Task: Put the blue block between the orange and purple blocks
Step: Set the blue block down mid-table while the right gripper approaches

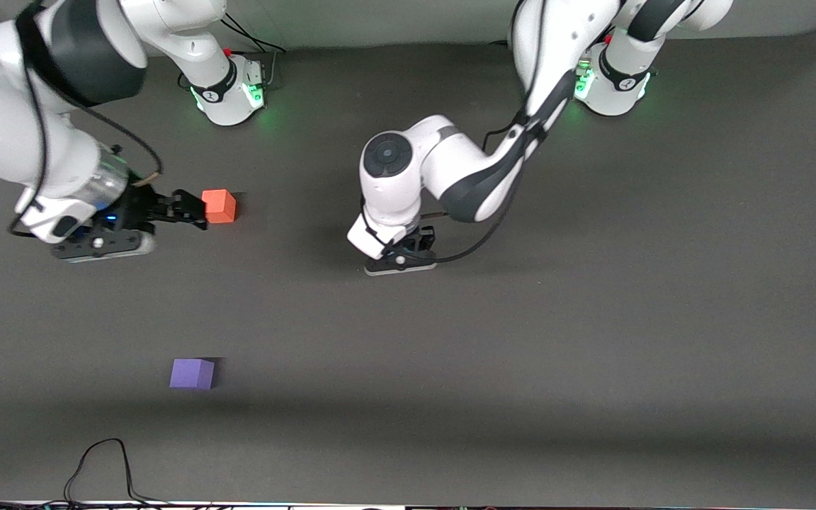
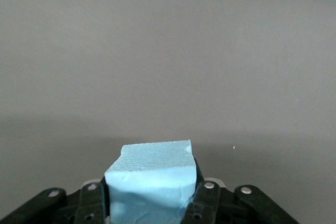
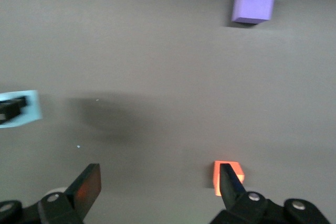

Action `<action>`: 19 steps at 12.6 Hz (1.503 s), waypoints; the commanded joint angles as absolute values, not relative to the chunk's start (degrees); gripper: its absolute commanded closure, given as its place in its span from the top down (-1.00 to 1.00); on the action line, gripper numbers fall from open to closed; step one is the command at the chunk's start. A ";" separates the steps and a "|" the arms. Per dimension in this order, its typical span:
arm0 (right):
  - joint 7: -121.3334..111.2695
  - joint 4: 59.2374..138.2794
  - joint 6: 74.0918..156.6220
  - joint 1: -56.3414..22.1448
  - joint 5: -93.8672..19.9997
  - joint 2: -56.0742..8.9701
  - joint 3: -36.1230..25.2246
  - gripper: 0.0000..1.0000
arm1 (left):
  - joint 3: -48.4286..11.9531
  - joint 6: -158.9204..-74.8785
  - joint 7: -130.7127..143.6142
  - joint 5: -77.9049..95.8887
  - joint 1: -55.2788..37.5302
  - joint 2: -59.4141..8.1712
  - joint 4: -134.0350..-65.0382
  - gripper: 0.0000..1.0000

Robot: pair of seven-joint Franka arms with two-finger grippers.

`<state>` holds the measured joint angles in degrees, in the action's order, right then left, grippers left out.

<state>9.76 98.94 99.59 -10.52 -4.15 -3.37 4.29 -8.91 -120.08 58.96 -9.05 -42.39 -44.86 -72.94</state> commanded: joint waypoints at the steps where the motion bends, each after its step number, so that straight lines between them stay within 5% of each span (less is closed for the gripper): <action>1: 12.03 95.98 99.93 -12.21 -5.18 -5.88 3.87 1.00 | -7.91 -122.86 59.94 -11.77 -43.77 -49.82 -71.01 -0.56; 6: 14.49 90.89 99.93 -15.11 -9.74 -9.83 3.87 1.00 | -7.73 -126.91 60.03 -12.04 -44.47 -53.35 -71.72 -0.55; 8: 15.90 88.60 99.93 -16.51 -9.93 -11.59 3.87 1.00 | -7.56 -127.61 59.94 -12.04 -44.38 -53.87 -71.81 -0.34; 10: 19.76 87.72 100.11 -16.79 -9.84 -13.09 3.87 1.00 | -7.47 -127.36 59.59 -12.13 -44.38 -53.70 -71.72 0.99; 14: 20.13 87.19 100.28 -17.49 -9.32 -15.38 3.87 1.00 | -7.56 -126.04 58.89 -12.04 -42.64 -50.81 -71.63 1.00; 19: 20.04 87.54 103.27 -17.67 -9.32 -17.93 3.87 1.00 | -10.28 -120.26 46.01 -5.20 -25.79 -43.09 -73.55 1.00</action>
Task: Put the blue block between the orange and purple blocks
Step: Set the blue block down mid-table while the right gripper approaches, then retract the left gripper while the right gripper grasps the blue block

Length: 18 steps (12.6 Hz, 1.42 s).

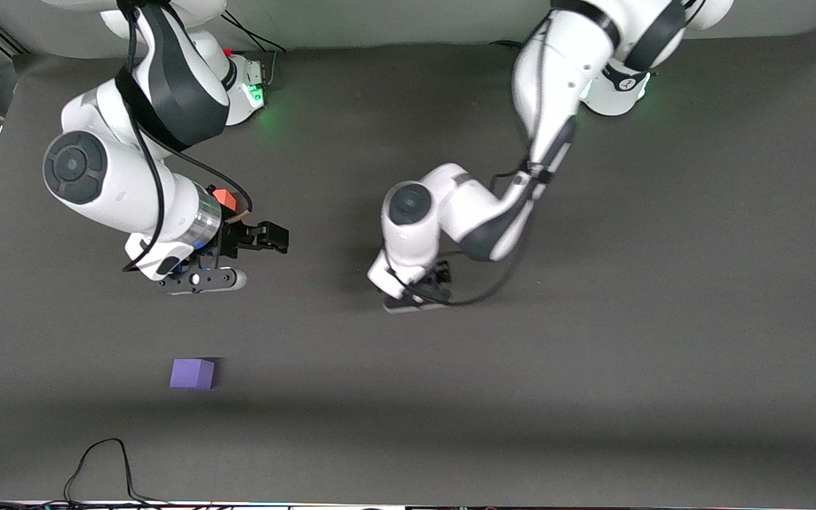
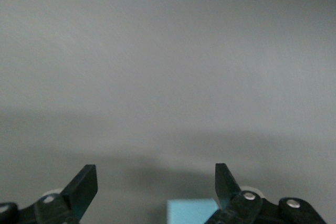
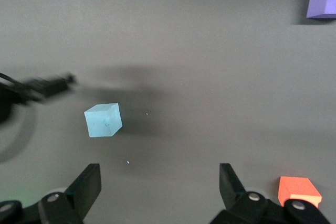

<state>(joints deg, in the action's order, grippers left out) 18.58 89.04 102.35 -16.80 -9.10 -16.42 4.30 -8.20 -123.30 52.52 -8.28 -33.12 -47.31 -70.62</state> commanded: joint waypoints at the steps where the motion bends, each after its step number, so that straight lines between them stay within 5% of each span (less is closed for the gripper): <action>1: 20.13 87.63 103.79 -18.28 -9.32 -18.28 3.87 1.00 | -11.07 -117.36 41.44 -2.84 -21.05 -40.02 -75.48 1.00; 6: 28.79 87.72 104.58 -25.20 -9.41 -19.42 3.78 1.00 | -11.08 -109.09 15.60 2.12 -1.26 -19.28 -93.14 1.00; 10: 39.26 87.10 109.93 -31.80 -9.84 -23.28 3.87 1.00 | -10.11 -99.33 0.11 0.44 9.39 -10.65 -93.69 1.00; 18: 42.98 87.53 120.22 -39.46 -6.09 -33.92 3.16 1.00 | -10.02 -92.38 -1.49 -0.97 10.55 -2.90 -93.08 1.00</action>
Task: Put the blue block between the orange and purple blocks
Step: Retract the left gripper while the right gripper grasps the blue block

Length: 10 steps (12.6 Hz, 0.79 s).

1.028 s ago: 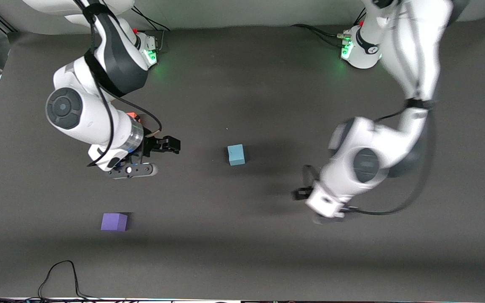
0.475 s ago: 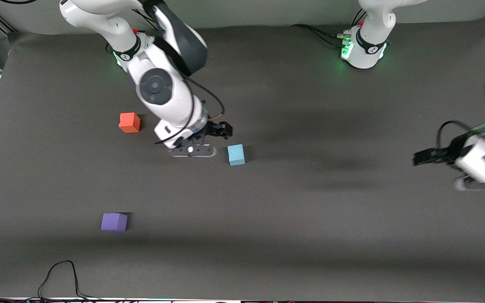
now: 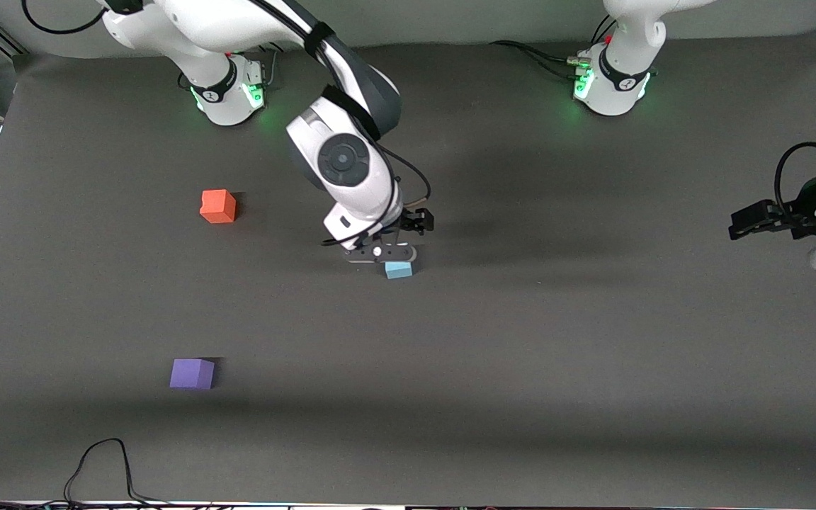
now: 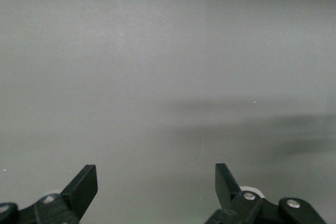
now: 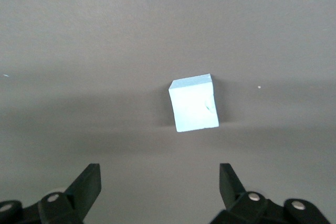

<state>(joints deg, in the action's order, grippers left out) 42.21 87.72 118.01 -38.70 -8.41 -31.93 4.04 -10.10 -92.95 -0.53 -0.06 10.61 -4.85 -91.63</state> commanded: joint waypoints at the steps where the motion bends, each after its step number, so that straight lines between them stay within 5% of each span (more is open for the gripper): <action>1: 42.72 89.71 122.76 -39.81 -3.63 -34.62 3.25 1.00 | -10.11 -92.20 -1.41 -0.97 10.46 -2.90 -92.38 1.00; 3: 41.76 93.85 129.78 -39.90 -2.03 -36.64 3.25 1.00 | -9.24 -91.58 -1.49 -0.44 9.59 -2.73 -91.58 1.00; 6: 41.40 94.39 136.57 -39.90 -0.88 -42.43 3.16 1.00 | 1.12 -91.50 -1.49 0.09 -1.21 -2.38 -90.44 1.00; 10: 41.40 94.39 139.40 -39.46 0.35 -44.91 3.16 1.00 | 3.43 -90.87 -1.49 -0.79 -4.22 -1.50 -90.79 1.00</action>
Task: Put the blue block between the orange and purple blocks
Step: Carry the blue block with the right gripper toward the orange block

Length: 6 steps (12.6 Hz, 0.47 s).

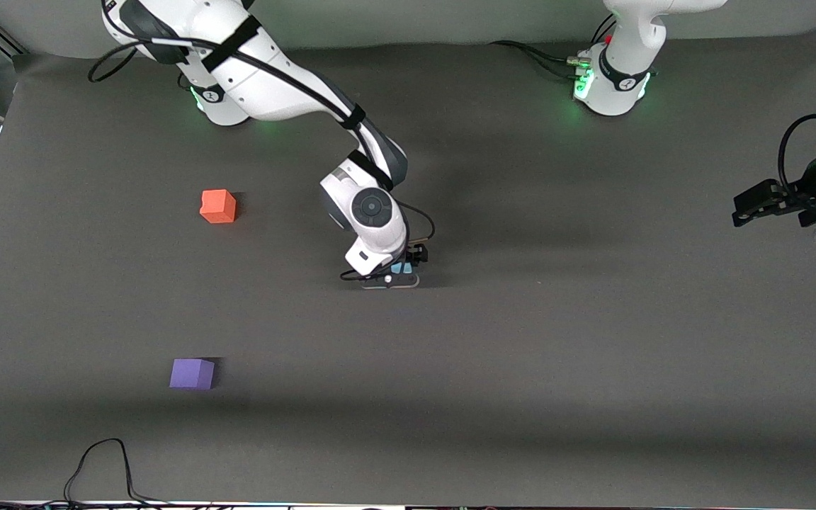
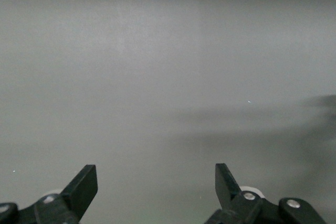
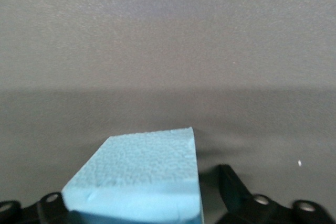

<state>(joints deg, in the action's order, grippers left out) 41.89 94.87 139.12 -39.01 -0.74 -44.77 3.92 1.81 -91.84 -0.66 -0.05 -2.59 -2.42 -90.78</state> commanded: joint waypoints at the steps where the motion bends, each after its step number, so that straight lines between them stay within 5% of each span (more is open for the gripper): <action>1: 41.40 94.31 139.31 -39.46 0.35 -44.83 3.16 0.82 | 3.34 -90.88 -1.49 -0.88 -4.04 -1.76 -90.88 1.00; 3: 41.57 94.13 138.96 -39.29 0.35 -44.47 3.16 0.33 | 3.16 -91.40 -1.93 -0.88 -4.13 -2.02 -91.14 1.00; 6: 41.49 93.35 135.90 -39.03 -0.17 -42.46 3.08 -0.03 | 3.16 -91.67 -3.34 -0.62 -4.13 -2.02 -91.49 1.00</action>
<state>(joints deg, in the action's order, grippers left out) 41.88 94.11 138.72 -38.97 -0.71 -43.96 3.37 2.19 -91.82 -2.19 -0.09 -2.98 -2.47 -91.09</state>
